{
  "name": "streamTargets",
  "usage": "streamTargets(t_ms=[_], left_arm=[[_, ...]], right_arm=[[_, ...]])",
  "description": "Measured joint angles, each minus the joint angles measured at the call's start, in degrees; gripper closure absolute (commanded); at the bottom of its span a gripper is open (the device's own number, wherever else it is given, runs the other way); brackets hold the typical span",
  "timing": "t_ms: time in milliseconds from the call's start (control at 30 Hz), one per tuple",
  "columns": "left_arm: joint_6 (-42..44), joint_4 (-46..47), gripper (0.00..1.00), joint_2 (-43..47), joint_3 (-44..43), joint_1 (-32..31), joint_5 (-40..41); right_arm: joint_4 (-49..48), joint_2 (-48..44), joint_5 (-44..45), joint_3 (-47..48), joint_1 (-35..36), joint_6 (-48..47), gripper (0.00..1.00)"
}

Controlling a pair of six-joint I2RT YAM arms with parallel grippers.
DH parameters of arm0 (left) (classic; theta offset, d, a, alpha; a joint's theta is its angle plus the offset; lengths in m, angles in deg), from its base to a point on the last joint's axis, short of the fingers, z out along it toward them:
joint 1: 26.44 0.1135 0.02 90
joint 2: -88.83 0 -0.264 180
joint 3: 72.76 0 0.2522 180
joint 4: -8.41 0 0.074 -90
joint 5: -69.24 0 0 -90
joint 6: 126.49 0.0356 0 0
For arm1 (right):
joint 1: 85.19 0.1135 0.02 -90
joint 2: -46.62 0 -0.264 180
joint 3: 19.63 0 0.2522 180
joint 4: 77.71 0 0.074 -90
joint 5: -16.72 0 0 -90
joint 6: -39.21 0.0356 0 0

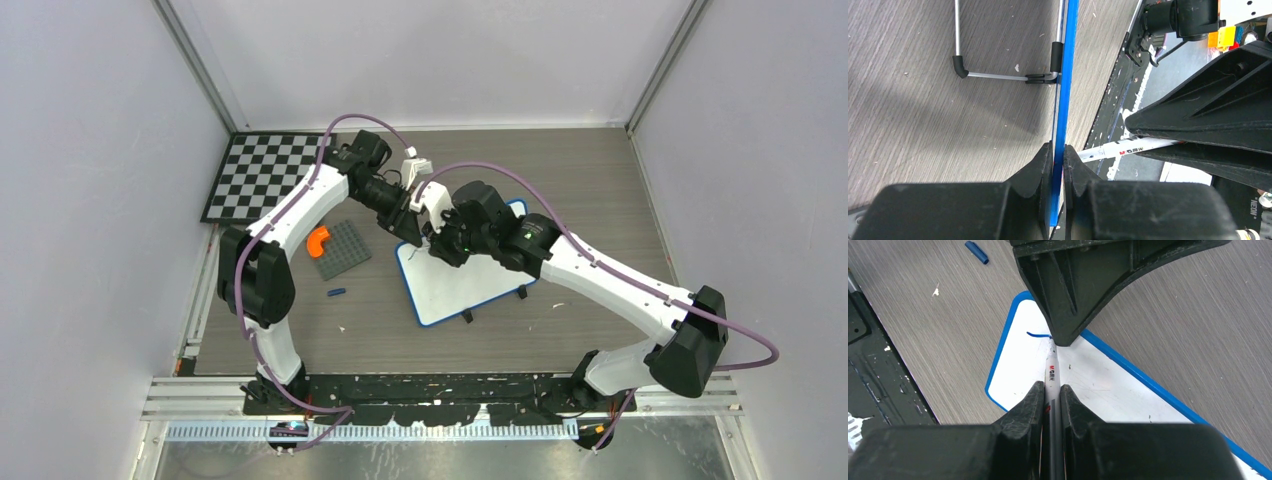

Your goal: Write a sentence on the whiteboard

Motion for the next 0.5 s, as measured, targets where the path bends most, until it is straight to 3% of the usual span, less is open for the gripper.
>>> streamTargets(t_ms=[500], left_arm=[[-0.1,0.0,1.00,0.0,0.0,0.0,0.1]], right_arm=[[0.2,0.0,-1.5,-2.1,0.3,-0.8,1.00]])
